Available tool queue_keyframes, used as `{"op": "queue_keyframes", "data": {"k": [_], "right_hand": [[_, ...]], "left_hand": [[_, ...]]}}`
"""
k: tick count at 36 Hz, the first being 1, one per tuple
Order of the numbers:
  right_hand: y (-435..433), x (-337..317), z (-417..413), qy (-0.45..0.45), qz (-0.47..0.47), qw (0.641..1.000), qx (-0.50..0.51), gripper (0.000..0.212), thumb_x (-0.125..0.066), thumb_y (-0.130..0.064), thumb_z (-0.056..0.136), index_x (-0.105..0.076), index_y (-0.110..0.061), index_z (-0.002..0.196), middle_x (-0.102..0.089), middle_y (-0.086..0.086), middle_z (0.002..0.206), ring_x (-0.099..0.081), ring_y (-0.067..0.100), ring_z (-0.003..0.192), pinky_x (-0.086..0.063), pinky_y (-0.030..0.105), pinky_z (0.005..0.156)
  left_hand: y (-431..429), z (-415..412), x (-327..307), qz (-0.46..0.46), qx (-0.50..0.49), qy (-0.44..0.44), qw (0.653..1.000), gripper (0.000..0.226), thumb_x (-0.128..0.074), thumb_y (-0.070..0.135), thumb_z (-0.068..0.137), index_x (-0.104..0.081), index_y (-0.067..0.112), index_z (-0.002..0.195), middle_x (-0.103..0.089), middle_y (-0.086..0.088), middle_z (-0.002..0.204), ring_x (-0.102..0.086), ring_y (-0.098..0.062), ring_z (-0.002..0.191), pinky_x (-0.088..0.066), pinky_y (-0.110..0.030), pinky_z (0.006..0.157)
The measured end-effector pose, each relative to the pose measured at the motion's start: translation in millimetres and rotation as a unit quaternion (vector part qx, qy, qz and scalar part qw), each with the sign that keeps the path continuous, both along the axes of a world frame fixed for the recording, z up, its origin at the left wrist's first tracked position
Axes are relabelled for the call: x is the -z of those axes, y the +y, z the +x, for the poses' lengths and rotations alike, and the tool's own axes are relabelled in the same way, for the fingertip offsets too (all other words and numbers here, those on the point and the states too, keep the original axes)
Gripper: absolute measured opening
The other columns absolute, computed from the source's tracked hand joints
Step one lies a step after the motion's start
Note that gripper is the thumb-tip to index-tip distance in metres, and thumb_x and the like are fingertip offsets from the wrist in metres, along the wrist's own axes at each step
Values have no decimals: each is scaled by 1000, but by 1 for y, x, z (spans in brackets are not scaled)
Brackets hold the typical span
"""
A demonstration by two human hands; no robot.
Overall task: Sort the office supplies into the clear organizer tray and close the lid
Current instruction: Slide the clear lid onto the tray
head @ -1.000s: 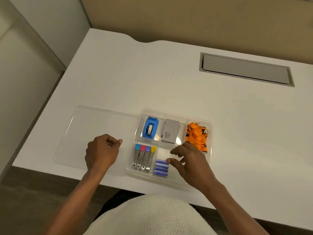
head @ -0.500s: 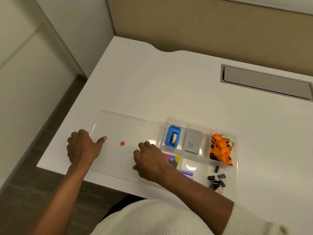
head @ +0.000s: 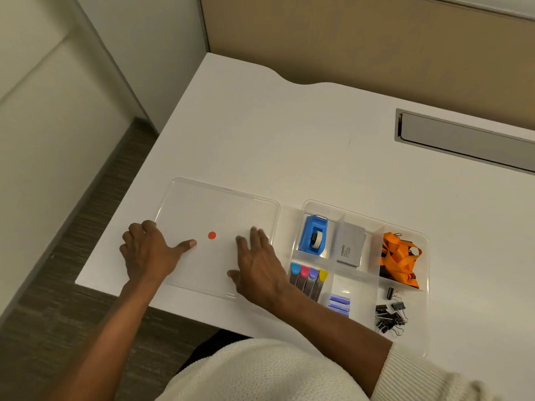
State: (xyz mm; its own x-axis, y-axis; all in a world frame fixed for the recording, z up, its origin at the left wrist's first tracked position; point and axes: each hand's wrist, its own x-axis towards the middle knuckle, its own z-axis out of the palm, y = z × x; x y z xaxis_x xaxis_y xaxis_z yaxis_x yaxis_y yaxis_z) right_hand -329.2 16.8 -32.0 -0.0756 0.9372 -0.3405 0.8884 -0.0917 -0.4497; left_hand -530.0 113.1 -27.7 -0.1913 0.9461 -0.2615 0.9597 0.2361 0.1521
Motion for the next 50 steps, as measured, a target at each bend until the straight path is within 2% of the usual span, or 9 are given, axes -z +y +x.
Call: {"op": "queue_keyframes", "data": {"k": [7,12,19,24,28,31,34,41,50], "right_hand": [[11,-6,1,18,-117,984,132,101,-69,-43,92,-1,-8,159,12,33,163,7,55,150,-18,55,122],[19,1,-10,59,-148,966,206,108,-74,-57,83,-9,-10,156,7,30,165,13,52,151,-16,59,121],[28,-10,-12,164,-106,915,352,92,-79,-62,73,-31,-26,143,-34,9,150,-33,31,141,-41,51,113],[29,-34,-3,262,-81,878,392,88,-83,-61,69,-36,-30,137,-41,4,142,-44,24,129,-46,38,99],[21,-57,0,291,-29,877,382,89,-81,-65,67,-38,-33,139,-40,0,144,-45,20,130,-45,34,99],[10,-75,6,276,17,893,355,89,-80,-63,71,-37,-34,143,-38,-1,148,-42,19,135,-43,34,103],[-4,-91,22,237,54,908,341,88,-78,-61,75,-35,-35,147,-33,-1,155,-35,21,142,-42,47,113],[-51,-105,81,181,111,901,379,90,-80,-58,75,-34,-39,150,-21,3,162,-19,22,151,-33,55,117],[-112,-90,152,87,142,880,446,81,-80,-57,76,-44,-31,143,-38,2,152,-32,18,140,-41,53,112]], "left_hand": [[8,-2,1,-1,0,-32,999,98,-81,66,68,-49,0,132,-51,-26,134,-49,-44,124,-45,-56,98],[12,2,1,-12,-18,-53,998,99,-80,69,66,-49,3,133,-51,-24,135,-48,-43,125,-45,-56,98],[17,4,1,-13,-40,-64,997,100,-80,73,62,-51,8,132,-50,-24,136,-47,-44,125,-45,-57,97],[25,2,-4,-28,-62,-67,995,106,-78,76,61,-47,10,138,-43,-26,141,-41,-45,131,-44,-62,98],[31,-7,-15,-4,-81,-97,992,113,-78,76,61,-44,7,143,-39,-26,146,-33,-45,138,-43,-66,100],[32,-7,-27,25,-75,-99,992,118,-68,84,56,-47,7,142,-42,-24,145,-38,-46,134,-48,-63,95],[29,4,-35,33,-57,-113,991,115,-62,87,58,-52,9,140,-46,-23,141,-44,-45,130,-50,-62,94],[-6,74,-41,24,29,-142,989,97,-74,73,70,-56,3,134,-54,-23,130,-49,-40,122,-51,-51,91],[-73,162,-42,-43,116,-192,974,97,-75,63,77,-41,5,146,-51,-14,141,-51,-32,130,-51,-48,102]]}}
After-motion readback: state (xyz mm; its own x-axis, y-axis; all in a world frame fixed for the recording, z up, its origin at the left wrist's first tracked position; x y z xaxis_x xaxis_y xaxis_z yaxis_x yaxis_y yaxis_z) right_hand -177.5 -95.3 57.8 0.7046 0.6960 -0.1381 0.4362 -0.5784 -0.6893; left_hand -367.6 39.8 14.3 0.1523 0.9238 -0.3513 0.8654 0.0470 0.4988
